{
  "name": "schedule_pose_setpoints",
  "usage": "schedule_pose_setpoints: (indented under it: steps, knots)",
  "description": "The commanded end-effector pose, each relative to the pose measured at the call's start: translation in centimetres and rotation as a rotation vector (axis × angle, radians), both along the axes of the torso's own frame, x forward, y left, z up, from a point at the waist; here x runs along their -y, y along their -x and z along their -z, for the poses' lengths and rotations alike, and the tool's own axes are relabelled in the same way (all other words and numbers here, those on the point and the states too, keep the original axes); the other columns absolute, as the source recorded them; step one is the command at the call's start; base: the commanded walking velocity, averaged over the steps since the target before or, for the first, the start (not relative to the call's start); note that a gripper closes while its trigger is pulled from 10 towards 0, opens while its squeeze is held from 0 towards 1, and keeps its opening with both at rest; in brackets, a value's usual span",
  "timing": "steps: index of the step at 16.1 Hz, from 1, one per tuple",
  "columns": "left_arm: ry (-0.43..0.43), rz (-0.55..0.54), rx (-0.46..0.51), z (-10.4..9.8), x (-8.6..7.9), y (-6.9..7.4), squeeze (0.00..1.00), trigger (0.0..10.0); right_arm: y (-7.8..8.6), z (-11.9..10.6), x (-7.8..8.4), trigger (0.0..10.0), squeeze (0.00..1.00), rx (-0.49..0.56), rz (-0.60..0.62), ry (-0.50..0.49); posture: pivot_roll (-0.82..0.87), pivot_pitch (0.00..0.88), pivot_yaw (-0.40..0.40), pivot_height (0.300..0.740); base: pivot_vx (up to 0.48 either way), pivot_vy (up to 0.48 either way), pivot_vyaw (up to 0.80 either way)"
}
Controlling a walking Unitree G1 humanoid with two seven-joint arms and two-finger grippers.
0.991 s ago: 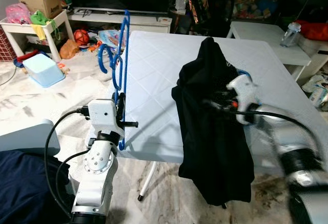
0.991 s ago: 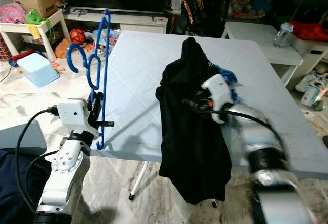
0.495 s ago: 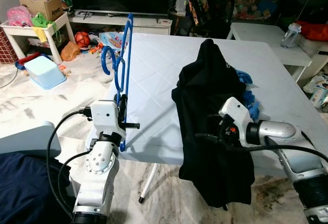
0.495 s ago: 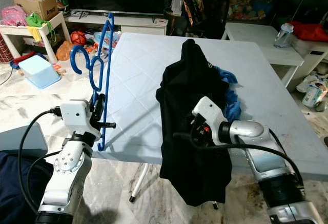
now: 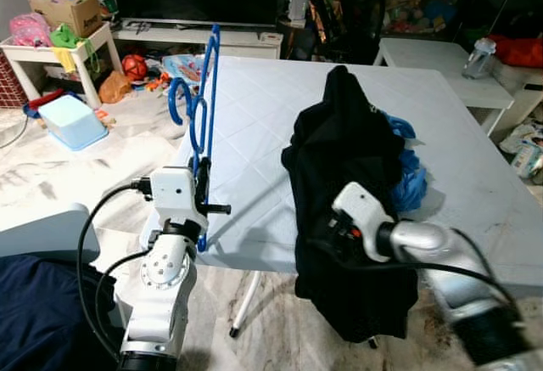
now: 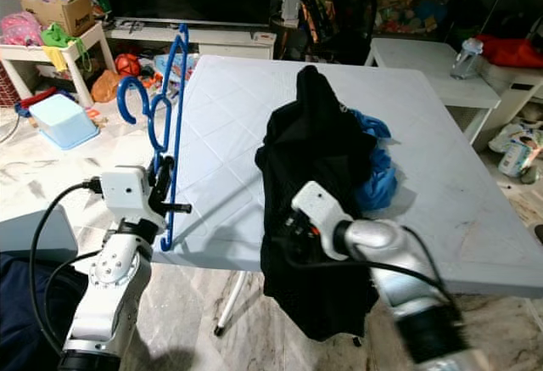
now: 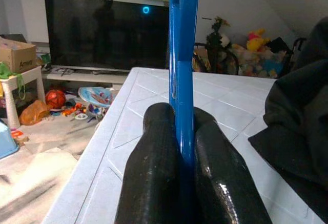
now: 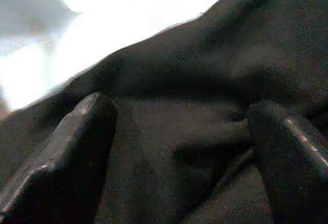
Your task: Hang hanger
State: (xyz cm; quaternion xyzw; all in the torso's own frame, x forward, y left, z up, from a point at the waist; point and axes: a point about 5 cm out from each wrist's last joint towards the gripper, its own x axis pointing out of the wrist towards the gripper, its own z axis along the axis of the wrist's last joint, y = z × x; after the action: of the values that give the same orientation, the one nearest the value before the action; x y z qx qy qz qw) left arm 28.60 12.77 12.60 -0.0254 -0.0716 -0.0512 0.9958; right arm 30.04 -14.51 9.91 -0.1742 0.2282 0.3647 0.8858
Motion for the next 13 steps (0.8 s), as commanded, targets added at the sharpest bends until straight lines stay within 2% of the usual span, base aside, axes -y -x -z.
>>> schedule_pose_setpoints:
  steps: [1,4,5,9,10,13]
  knots:
    - [-0.01,0.003,-0.133,2.7,-0.1,0.6,0.0,10.0,-0.4,1.2,1.3,0.0,0.0,-0.02,0.127,0.034,-0.09,0.0,-0.064,0.74,0.0,0.0,0.0]
    - [-0.015,-0.001,-0.134,2.7,-0.4,0.6,0.0,10.0,-1.0,1.8,2.2,0.0,0.0,0.015,0.25,0.05,-0.08,0.0,-0.064,0.74,0.0,0.0,0.0]
    - [-0.021,-0.001,-0.135,2.7,-0.5,0.6,0.0,10.0,-1.6,1.9,2.8,0.0,0.0,0.055,0.334,0.059,-0.08,0.0,-0.059,0.74,0.0,0.0,0.0]
    - [-0.022,0.008,-0.129,2.5,-0.3,0.4,0.0,10.0,-2.3,2.0,4.4,0.0,0.0,0.094,0.46,0.093,-0.08,0.0,-0.055,0.74,0.0,0.0,0.0]
    - [-0.023,0.008,-0.129,2.5,-0.3,0.4,0.0,10.0,-2.6,2.1,4.9,0.0,0.0,0.1,0.517,0.08,-0.08,0.0,-0.055,0.74,0.0,0.0,0.0]
    - [-0.024,0.006,-0.133,2.6,-0.4,0.5,0.0,10.0,-2.9,2.3,5.3,0.0,0.0,0.092,0.586,0.037,-0.08,0.0,-0.054,0.74,0.0,0.0,0.0]
